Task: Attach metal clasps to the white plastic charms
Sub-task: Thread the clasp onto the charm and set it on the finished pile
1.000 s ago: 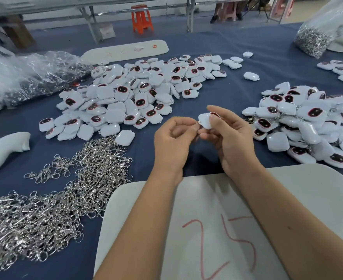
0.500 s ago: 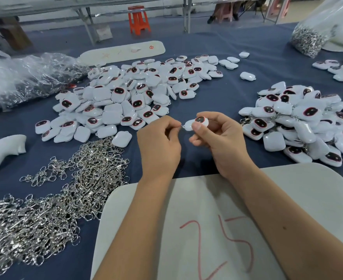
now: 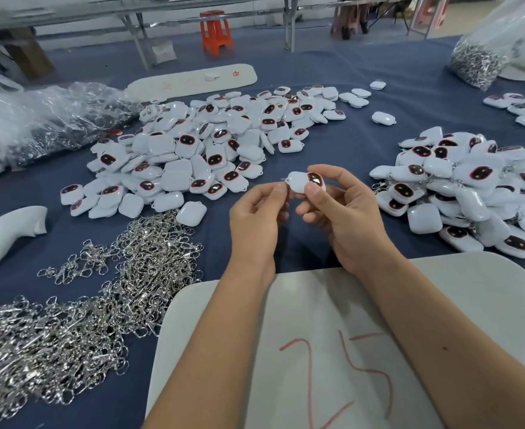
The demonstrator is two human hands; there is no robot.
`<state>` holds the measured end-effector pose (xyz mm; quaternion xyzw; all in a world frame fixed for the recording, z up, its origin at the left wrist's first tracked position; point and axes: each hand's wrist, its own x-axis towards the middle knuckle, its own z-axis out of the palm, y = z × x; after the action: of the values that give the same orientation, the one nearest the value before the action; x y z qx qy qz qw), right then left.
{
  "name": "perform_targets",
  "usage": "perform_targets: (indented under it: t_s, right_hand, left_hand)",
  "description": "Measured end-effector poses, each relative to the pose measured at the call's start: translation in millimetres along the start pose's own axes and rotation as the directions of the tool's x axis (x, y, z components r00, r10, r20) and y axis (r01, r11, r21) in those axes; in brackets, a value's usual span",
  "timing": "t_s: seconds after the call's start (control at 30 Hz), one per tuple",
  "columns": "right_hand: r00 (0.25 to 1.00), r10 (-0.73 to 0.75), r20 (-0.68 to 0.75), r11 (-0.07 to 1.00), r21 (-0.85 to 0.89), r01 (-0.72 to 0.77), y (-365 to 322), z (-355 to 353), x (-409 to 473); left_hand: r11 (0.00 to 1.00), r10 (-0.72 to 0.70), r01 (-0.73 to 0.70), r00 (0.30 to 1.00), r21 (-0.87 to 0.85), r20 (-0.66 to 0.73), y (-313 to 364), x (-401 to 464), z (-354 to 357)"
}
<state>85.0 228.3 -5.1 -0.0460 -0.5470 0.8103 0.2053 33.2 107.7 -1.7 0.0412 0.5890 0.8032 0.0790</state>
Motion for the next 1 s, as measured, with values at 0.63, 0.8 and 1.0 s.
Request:
perform_targets:
  t_s: [0.63,0.8,1.0]
  right_hand:
    - [0.987,-0.157,-0.040,0.911,-0.391,0.129,12.5,4.9,-3.1]
    - [0.993,-0.095,-0.066,0.981,-0.178,0.081,6.5,-0.1,-1.5]
    - [0.999,-0.053,-0.006,0.995,-0.083,0.053,6.3,-2.3,1.0]
  left_hand:
    - [0.126,0.412,-0.414,0.848,0.901,0.332,0.8,5.3,-9.0]
    - [0.840,0.266,-0.272,0.960,0.470,0.081,3.0,0.8,-8.9]
    - [0.965,-0.192,0.207,0.976,-0.161,0.105,5.3,-1.7,-3.4]
